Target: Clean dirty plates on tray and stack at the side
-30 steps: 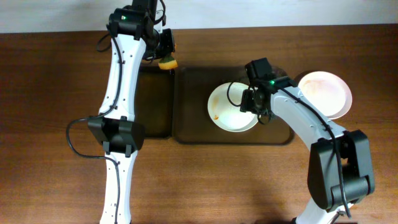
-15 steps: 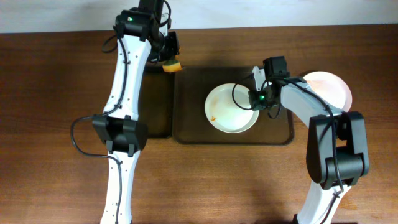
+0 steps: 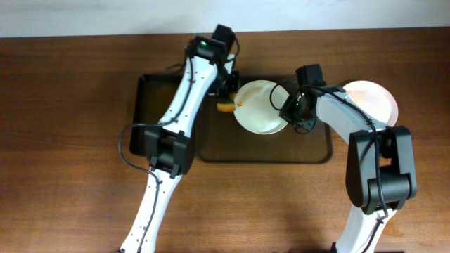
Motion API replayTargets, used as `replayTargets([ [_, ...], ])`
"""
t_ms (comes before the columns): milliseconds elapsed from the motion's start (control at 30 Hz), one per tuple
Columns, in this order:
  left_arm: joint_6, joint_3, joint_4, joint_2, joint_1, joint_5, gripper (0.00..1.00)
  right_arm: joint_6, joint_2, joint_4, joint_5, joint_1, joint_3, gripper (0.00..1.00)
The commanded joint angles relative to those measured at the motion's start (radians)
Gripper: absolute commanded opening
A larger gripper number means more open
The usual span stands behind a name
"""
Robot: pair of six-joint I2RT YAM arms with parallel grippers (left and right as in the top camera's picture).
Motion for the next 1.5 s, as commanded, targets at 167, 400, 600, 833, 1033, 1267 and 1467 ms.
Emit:
replayTargets([
  [167, 0.18, -0.002, 0.154, 0.099, -0.1, 0.02, 0.0, -0.044, 0.034, -0.016, 0.069, 0.0, -0.019, 0.04],
  [400, -0.005, -0.002, 0.225, 0.157, -0.101, -0.226, 0.0, -0.047, 0.034, -0.017, 0.065, 0.0, -0.019, 0.04],
  [600, -0.107, -0.002, 0.159, 0.158, -0.07, -0.339, 0.0, -0.047, 0.034, -0.014, 0.065, 0.0, -0.019, 0.04],
  [833, -0.346, -0.002, -0.193, 0.158, -0.086, -0.012, 0.0, -0.047, 0.034, -0.014, 0.065, 0.0, -0.019, 0.04],
  [1033, -0.308, 0.0, -0.182, 0.157, -0.072, 0.28, 0.0, -0.047, 0.034, -0.014, 0.065, 0.0, -0.019, 0.04],
  [1267, -0.554, 0.006, 0.095, 0.157, -0.019, -0.092, 0.0, -0.055, 0.034, -0.014, 0.061, 0.0, -0.019, 0.04],
  [1467, -0.472, 0.243, -0.007, 0.044, 0.012, -0.196, 0.0, -0.063, 0.034, -0.013, 0.061, 0.0, -0.019, 0.04],
])
